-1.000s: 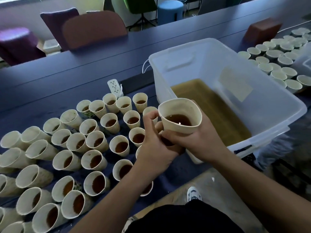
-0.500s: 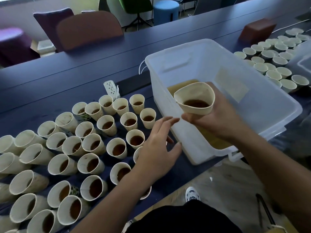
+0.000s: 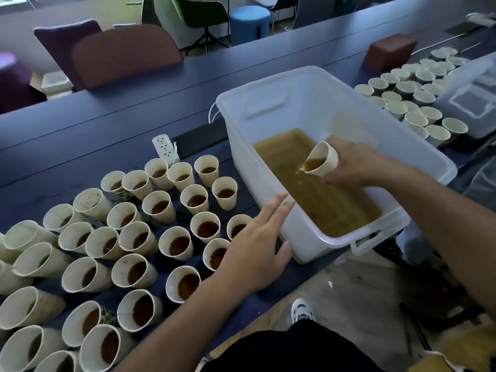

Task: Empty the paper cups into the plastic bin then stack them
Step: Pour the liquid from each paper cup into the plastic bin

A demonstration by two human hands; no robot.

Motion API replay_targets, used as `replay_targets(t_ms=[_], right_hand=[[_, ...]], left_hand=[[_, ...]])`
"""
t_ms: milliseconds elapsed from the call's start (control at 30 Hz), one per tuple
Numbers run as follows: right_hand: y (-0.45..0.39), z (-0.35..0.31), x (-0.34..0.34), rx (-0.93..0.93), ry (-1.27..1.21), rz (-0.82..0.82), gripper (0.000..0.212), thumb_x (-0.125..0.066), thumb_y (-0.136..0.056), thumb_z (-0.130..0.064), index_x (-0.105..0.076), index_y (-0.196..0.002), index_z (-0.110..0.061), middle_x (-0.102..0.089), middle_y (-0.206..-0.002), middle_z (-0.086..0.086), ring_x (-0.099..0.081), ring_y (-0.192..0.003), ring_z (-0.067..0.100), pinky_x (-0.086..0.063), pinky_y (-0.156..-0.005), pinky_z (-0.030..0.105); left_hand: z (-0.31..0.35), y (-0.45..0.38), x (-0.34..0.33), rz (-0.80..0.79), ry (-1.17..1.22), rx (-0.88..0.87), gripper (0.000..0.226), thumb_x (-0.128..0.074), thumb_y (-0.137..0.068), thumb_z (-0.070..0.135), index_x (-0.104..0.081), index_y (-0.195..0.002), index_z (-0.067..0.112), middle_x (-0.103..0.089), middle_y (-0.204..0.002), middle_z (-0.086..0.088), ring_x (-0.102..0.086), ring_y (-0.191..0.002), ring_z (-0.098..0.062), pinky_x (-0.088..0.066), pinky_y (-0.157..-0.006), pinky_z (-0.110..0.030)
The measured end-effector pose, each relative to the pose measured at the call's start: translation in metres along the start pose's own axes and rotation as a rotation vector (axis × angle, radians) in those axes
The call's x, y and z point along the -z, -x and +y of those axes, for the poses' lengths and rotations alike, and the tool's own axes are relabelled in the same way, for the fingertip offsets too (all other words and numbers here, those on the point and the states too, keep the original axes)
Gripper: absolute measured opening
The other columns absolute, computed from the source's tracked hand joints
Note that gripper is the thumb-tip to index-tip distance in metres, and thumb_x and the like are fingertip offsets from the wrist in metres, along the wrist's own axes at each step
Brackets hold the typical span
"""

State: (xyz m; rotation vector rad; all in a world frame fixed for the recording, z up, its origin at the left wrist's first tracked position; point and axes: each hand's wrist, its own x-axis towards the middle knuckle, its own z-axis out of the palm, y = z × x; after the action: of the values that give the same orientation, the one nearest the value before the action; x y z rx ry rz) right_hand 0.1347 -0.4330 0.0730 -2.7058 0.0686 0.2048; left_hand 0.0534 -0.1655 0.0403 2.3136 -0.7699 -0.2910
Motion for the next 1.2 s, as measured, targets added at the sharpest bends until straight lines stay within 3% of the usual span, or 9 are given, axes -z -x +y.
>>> replay_targets(t_ms=[267, 400, 567, 700, 933, 1100, 1200], right_hand=[[-0.009, 0.006, -0.004, -0.064, 0.122, -0.053, 0.061, -0.082, -0.076, -0.036, -0.044, -0.123, -0.027, -0.056, -0.106, -0.001, -0.055, -0.095, 0.025, -0.047, -0.071, 0.034], [-0.012, 0.003, -0.002, -0.081, 0.248, -0.092, 0.06, -0.081, -0.074, -0.04, -0.043, -0.12, -0.03, -0.061, -0.107, 0.001, -0.057, -0.094, 0.026, -0.055, -0.082, 0.043], [-0.01, -0.01, 0.006, -0.06, 0.558, -0.098, 0.049, -0.072, -0.082, -0.041, -0.042, -0.119, -0.029, -0.054, -0.095, -0.001, -0.05, -0.088, 0.024, -0.04, -0.088, 0.045], [-0.012, -0.017, 0.009, -0.034, 0.728, -0.108, 0.054, -0.072, -0.081, -0.043, -0.041, -0.123, -0.029, -0.062, -0.112, 0.005, -0.06, -0.103, 0.029, -0.036, -0.096, 0.053], [-0.015, -0.026, 0.012, 0.0, 0.911, -0.063, 0.052, -0.072, -0.08, -0.044, -0.045, -0.123, -0.032, -0.063, -0.112, 0.004, -0.061, -0.103, 0.027, -0.031, -0.097, 0.051], [-0.012, -0.028, 0.022, -0.088, 0.689, -0.094, 0.052, -0.072, -0.08, -0.047, -0.046, -0.122, -0.03, -0.053, -0.099, 0.0, -0.046, -0.09, 0.023, -0.033, -0.096, 0.051], [-0.003, -0.035, 0.03, -0.078, 0.299, -0.005, 0.055, -0.077, -0.078, -0.043, -0.047, -0.121, -0.027, -0.06, -0.109, 0.002, -0.05, -0.095, 0.024, -0.043, -0.093, 0.047]], left_hand=[[-0.004, -0.004, 0.002, -0.02, -0.015, 0.013, 0.074, -0.061, -0.094, 0.026, -0.025, -0.155, 0.043, -0.006, -0.161, 0.036, -0.054, -0.107, -0.002, -0.053, -0.087, -0.03], [-0.006, -0.003, 0.002, -0.025, -0.022, 0.017, 0.076, -0.061, -0.092, 0.024, -0.023, -0.155, 0.045, -0.005, -0.16, 0.037, -0.057, -0.101, -0.004, -0.056, -0.086, -0.033], [-0.008, -0.004, 0.0, -0.019, -0.027, 0.017, 0.077, -0.06, -0.092, 0.023, -0.022, -0.155, 0.045, -0.004, -0.16, 0.037, -0.059, -0.098, -0.004, -0.056, -0.082, -0.029], [-0.007, -0.004, -0.001, -0.009, -0.027, 0.013, 0.076, -0.06, -0.091, 0.022, -0.024, -0.154, 0.045, -0.006, -0.159, 0.038, -0.057, -0.097, -0.003, -0.055, -0.081, -0.028], [-0.008, -0.006, -0.002, 0.0, -0.03, 0.008, 0.073, -0.06, -0.091, 0.021, -0.028, -0.152, 0.044, -0.008, -0.158, 0.037, -0.058, -0.094, -0.004, -0.055, -0.08, -0.028], [-0.01, -0.011, 0.006, 0.028, 0.056, -0.05, 0.055, -0.059, -0.09, 0.024, -0.046, -0.142, 0.039, -0.03, -0.151, 0.029, -0.062, -0.091, -0.008, -0.055, -0.085, -0.038], [-0.016, -0.012, 0.024, 0.184, 0.104, 0.011, 0.038, -0.057, -0.088, 0.027, -0.061, -0.125, 0.036, -0.053, -0.123, 0.02, -0.06, -0.087, -0.002, -0.052, -0.082, -0.032]])
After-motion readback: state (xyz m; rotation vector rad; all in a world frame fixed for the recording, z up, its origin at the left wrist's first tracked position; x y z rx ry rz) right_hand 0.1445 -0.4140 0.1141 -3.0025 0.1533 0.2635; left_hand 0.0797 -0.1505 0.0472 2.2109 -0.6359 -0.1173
